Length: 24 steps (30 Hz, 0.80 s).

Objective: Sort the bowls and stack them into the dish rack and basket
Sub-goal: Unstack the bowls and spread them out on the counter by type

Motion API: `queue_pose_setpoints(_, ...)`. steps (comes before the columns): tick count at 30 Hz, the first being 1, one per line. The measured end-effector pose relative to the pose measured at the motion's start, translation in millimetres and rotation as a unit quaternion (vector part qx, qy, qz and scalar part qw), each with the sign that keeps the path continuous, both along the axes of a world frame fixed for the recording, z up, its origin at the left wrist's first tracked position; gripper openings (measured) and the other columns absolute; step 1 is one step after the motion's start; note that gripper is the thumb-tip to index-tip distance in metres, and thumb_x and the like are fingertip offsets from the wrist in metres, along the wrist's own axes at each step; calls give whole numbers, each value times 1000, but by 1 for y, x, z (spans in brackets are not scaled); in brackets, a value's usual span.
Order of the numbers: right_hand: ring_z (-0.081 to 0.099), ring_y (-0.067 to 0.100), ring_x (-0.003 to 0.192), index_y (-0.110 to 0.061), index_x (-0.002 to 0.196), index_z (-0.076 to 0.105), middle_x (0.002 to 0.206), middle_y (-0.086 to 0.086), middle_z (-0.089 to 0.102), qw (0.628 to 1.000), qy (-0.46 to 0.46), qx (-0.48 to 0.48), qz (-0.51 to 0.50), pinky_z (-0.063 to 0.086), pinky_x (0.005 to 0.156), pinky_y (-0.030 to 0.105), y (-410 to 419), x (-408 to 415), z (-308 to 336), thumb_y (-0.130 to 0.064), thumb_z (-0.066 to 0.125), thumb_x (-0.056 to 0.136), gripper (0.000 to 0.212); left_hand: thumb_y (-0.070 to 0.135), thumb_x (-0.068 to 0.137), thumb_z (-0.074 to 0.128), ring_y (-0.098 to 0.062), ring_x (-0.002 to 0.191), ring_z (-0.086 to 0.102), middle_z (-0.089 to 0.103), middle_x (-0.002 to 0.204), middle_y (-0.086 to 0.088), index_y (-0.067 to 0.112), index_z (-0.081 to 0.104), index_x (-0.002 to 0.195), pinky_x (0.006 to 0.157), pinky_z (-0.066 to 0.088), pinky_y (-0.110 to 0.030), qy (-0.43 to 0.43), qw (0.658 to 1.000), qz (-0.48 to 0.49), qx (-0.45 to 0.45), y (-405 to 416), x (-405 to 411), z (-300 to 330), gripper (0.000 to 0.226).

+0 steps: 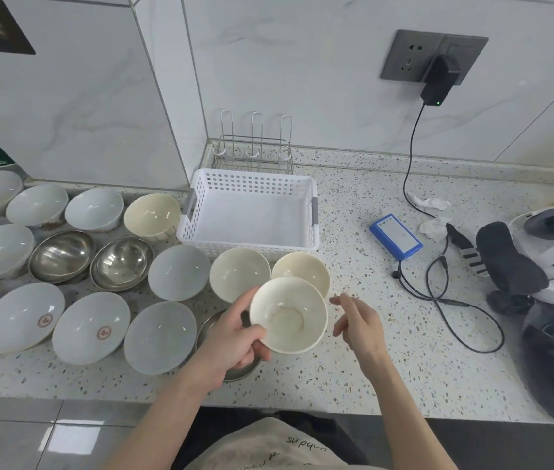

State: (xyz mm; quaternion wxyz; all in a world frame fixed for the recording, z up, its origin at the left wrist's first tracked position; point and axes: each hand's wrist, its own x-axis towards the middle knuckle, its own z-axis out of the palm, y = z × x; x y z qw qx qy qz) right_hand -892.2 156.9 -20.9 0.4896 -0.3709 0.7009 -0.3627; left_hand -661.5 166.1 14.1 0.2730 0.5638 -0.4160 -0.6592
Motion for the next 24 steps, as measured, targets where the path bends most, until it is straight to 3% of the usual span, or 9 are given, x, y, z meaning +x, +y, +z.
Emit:
queue_pose_setpoints(5, 36, 8, 43, -27, 66, 69, 48, -4, 50, 996, -55, -37, 59, 31, 42, 16, 23, -9, 4, -39, 53, 92, 33, -6, 87, 46, -16, 51, 66, 65, 77, -7, 45, 40, 143, 35, 28, -17, -23, 997, -74, 20, 1, -25, -6, 76)
queue_pose_setpoints(7, 43, 6, 46, -30, 77, 71, 50, -7, 50, 996, -11, -25, 83, 35, 45, 14, 28, -12, 0, -34, 57, 81, 15, -5, 86, 46, -14, 50, 65, 66, 72, -5, 46, 39, 143, 36, 30, -17, -36, 995, -87, 21, 3, -30, -11, 77)
queue_pose_setpoints(9, 48, 1, 46, -29, 95, 72, 49, -7, 52, 994, 41, -5, 101, 39, 47, 12, 32, -16, -5, -21, 58, 79, 22, -2, 85, 46, -13, 49, 64, 69, 65, -1, 49, 39, 142, 36, 31, -18, -48, 993, -102, 21, 6, -32, -16, 77)
queue_pose_setpoints(12, 47, 0, 45, -35, 97, 68, 46, -12, 50, 986, 93, 6, 139, 38, 45, 11, 35, -19, -12, -7, 56, 85, 33, 5, 86, 46, -16, 57, 70, 73, 67, 0, 53, 34, 142, 39, 36, -18, -82, 988, -128, 14, 9, -33, -25, 75)
queue_pose_setpoints(15, 41, 2, 43, -35, 99, 66, 44, -12, 45, 981, 115, 10, 154, 35, 42, 13, 36, -17, -17, -8, 54, 86, 33, 19, 90, 52, -20, 70, 74, 75, 77, 1, 55, 22, 146, 47, 43, -21, -128, 979, -158, -3, 12, -33, -32, 72)
queue_pose_setpoints(18, 43, 6, 49, -38, 101, 65, 53, -5, 50, 977, 133, 14, 166, 39, 45, 18, 36, -16, -21, -11, 53, 86, 32, 40, 84, 65, -3, 70, 72, 71, 82, 19, 50, 7, 150, 59, 48, -12, -161, 969, -186, -30, 13, -35, -33, 89)
queue_pose_setpoints(20, 46, 10, 53, -37, 103, 65, 58, 3, 54, 976, 136, 16, 167, 41, 48, 21, 36, -15, -22, -12, 53, 87, 32, 49, 70, 73, 4, 80, 68, 61, 102, 31, 67, 4, 139, 73, 52, -16, -167, 965, -196, -57, 13, -35, -30, 99)
queue_pose_setpoints(22, 44, 10, 52, -35, 106, 64, 58, 8, 54, 976, 141, 14, 167, 40, 48, 22, 36, -15, -23, -12, 52, 87, 32, 45, 60, 79, 6, 87, 64, 59, 106, 31, 76, 11, 125, 80, 56, -26, -184, 958, -202, -88, 14, -35, -31, 100)
queue_pose_setpoints(24, 45, 10, 52, -37, 107, 62, 64, 17, 60, 975, 145, 16, 168, 40, 47, 20, 35, -14, -24, -13, 52, 88, 32, 38, 58, 82, 3, 79, 64, 63, 97, 23, 60, 15, 138, 72, 55, -25, -217, 946, -215, -108, 15, -34, -33, 106)
